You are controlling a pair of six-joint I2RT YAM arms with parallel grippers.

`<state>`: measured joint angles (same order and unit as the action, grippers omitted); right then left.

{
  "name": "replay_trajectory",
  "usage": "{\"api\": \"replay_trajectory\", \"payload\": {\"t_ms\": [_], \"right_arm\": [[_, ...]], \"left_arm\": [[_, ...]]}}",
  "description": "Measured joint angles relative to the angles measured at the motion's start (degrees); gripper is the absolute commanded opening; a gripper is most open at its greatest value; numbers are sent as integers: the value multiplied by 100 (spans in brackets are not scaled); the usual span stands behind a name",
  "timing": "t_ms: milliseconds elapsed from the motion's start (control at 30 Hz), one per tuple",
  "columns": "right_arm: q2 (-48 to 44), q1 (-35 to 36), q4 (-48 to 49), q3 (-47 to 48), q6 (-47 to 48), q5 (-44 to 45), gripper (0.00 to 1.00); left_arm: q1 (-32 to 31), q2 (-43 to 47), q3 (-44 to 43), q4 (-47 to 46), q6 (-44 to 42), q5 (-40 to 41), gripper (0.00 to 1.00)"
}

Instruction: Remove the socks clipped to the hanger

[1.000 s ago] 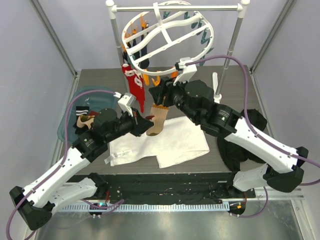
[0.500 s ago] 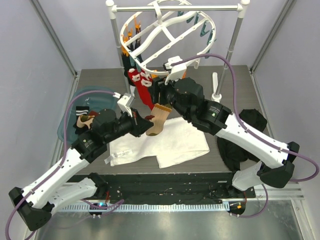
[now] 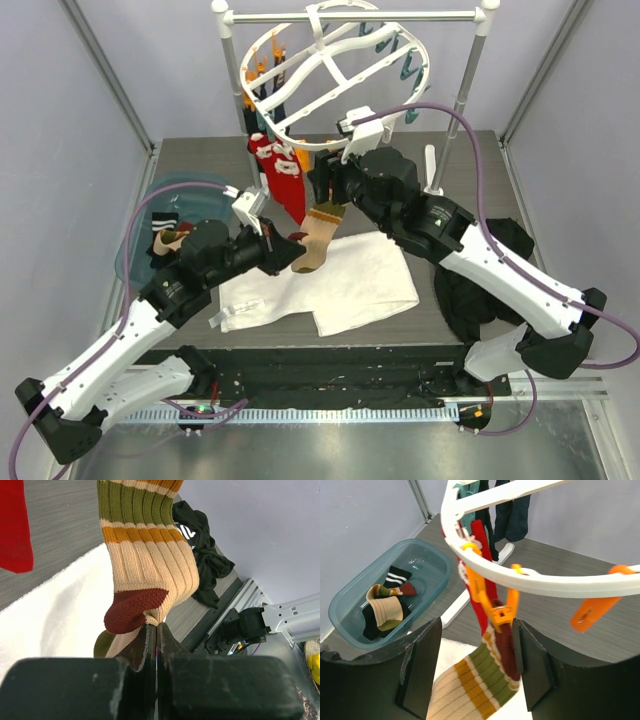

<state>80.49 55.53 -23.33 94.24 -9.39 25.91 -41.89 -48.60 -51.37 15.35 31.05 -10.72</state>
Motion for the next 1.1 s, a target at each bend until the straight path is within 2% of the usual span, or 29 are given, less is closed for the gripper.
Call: {"api": "replay_trajectory", "payload": {"t_ms": [333,1100], "right_arm": [[-61,-507,-125,17,0,-557,68],[542,-514,-70,505,11,-955,66]], "left_arm": [[0,74,0,26,15,-7,0],[0,50,-2,79,28,-92,0]]}}
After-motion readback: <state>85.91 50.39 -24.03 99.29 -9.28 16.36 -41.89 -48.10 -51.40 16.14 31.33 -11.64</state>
